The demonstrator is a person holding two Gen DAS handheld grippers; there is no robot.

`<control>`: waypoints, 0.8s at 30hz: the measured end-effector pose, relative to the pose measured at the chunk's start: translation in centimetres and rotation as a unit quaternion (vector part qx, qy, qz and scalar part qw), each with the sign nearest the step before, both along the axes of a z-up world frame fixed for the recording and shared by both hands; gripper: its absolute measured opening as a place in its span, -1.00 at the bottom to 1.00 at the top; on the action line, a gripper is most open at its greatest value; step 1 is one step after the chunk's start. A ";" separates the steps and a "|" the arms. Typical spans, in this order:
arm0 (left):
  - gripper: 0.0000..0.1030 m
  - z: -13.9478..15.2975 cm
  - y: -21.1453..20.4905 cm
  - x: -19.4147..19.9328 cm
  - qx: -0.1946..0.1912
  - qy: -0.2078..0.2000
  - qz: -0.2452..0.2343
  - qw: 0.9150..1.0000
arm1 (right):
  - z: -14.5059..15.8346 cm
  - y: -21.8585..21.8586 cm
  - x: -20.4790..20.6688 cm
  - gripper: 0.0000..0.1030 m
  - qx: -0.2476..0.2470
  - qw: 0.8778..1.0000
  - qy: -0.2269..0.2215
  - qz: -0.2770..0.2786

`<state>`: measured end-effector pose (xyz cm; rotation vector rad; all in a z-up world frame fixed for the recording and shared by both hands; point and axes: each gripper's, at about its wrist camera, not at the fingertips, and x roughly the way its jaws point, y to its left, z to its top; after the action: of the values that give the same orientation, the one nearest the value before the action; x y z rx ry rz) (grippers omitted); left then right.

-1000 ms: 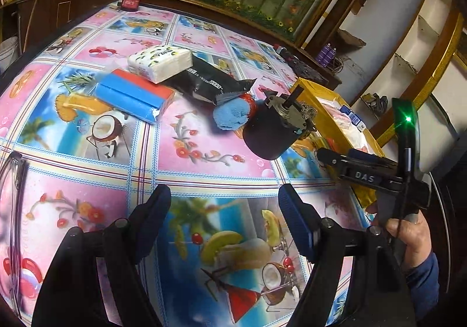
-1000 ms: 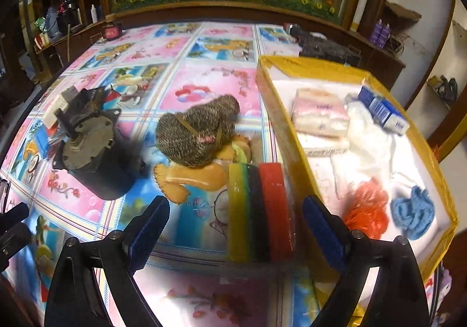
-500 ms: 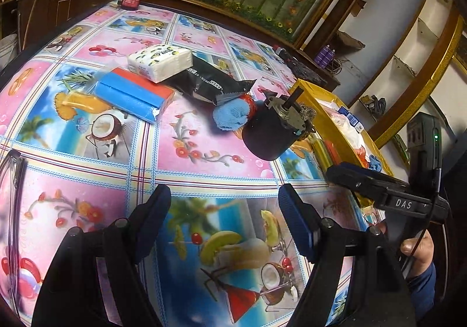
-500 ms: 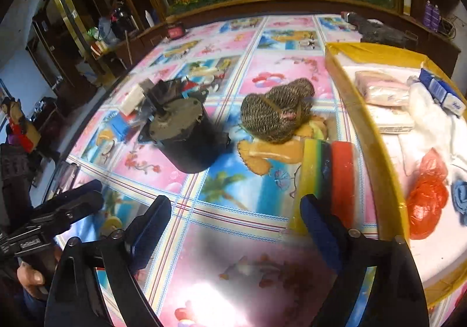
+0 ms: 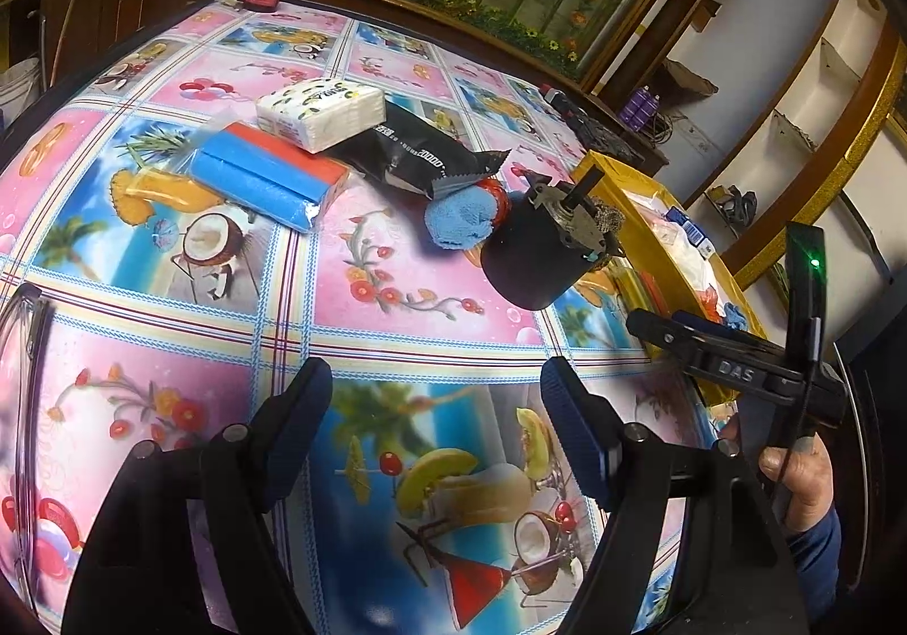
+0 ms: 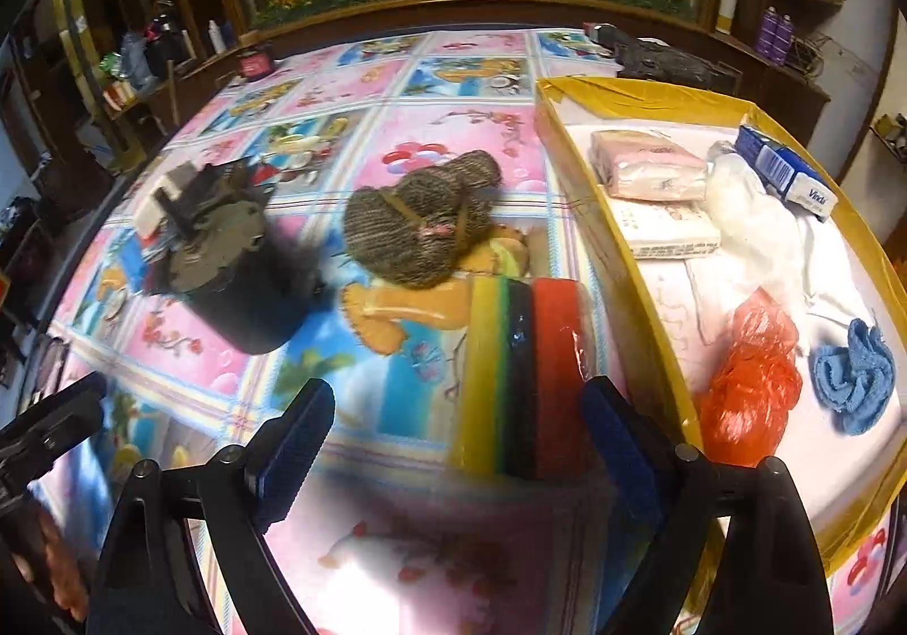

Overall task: Organize soft objects
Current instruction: 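Grasp the clear bag of rainbow sponges with the right tool while the left tool grasps the blue-red sponge pack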

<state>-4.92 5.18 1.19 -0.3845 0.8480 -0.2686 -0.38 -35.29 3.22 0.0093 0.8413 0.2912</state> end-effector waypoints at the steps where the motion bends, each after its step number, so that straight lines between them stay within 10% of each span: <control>1: 0.47 0.0 0.0 0.0 0.000 0.000 0.000 1.000 | -0.1 0.2 0.4 0.73 -0.010 1.000 -0.001 -0.008; 6: 0.47 0.0 0.0 0.0 -0.001 0.000 0.001 1.000 | -0.7 1.7 1.5 0.82 -0.026 1.000 0.000 -0.006; 11: 0.47 0.1 0.1 0.0 -0.002 -0.002 0.001 1.000 | 1.0 1.4 -0.4 0.70 0.110 0.988 0.001 0.108; 15: 0.47 0.1 0.1 -0.1 -0.003 -0.003 0.001 1.000 | 1.5 0.8 -0.6 0.72 0.047 0.998 -0.023 0.046; 24: 0.47 0.0 0.1 0.0 -0.007 -0.004 -0.002 1.000 | 1.0 1.3 -3.9 0.69 0.076 0.989 -0.026 0.126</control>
<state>-4.92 5.31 1.21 -0.3938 0.8393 -0.2802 -4.29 -34.00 4.23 0.0370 0.7663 0.5898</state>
